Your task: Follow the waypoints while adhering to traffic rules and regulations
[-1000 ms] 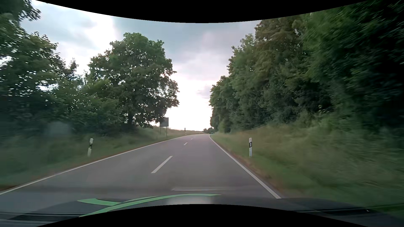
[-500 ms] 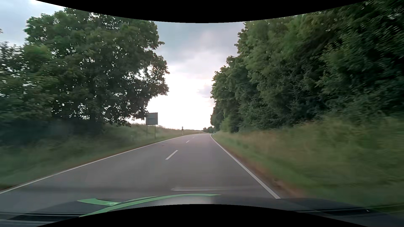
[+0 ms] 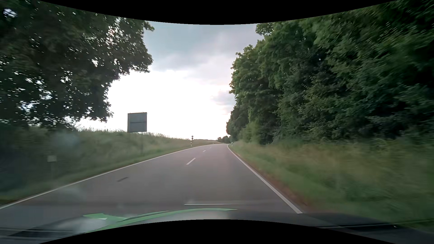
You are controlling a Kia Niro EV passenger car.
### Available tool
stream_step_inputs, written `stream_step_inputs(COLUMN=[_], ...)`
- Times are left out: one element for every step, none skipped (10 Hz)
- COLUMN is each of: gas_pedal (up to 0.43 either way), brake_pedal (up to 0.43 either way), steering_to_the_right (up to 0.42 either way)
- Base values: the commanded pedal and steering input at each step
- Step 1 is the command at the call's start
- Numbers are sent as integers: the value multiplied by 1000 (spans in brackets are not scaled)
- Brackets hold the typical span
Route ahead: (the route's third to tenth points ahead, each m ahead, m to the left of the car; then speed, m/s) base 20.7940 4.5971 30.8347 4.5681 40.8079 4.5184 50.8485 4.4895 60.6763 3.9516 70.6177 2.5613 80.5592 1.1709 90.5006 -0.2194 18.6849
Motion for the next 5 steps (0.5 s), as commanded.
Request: stream_step_inputs(gas_pedal=[98,98,98,98,110], brake_pedal=[0,0,0,0,0], steering_to_the_right=[2,3,3,3,4])
